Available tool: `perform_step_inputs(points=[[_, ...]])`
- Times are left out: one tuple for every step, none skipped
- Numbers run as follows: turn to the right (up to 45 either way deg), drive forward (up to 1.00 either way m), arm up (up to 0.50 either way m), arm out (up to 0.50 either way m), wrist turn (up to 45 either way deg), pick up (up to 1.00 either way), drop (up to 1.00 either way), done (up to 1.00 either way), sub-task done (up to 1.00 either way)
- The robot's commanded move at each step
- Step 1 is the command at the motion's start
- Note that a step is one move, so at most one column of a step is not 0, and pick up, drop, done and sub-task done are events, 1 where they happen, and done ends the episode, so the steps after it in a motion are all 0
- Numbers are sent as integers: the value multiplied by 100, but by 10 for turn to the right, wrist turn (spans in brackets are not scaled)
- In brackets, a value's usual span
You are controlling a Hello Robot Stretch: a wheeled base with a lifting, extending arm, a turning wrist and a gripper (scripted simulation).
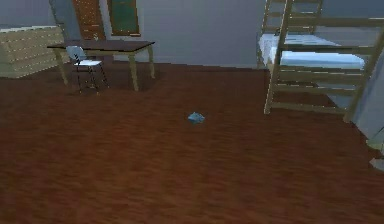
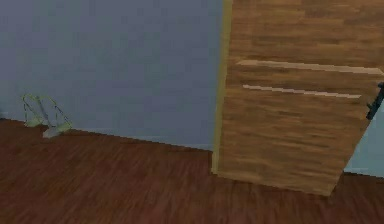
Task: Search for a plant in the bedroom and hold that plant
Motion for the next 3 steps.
perform_step_inputs(points=[[0,35,0,0,0,0,0,0,0],[-60,0,0,0,0,0,0,0,0],[0,30,0,0,0,0,0,0,0]])
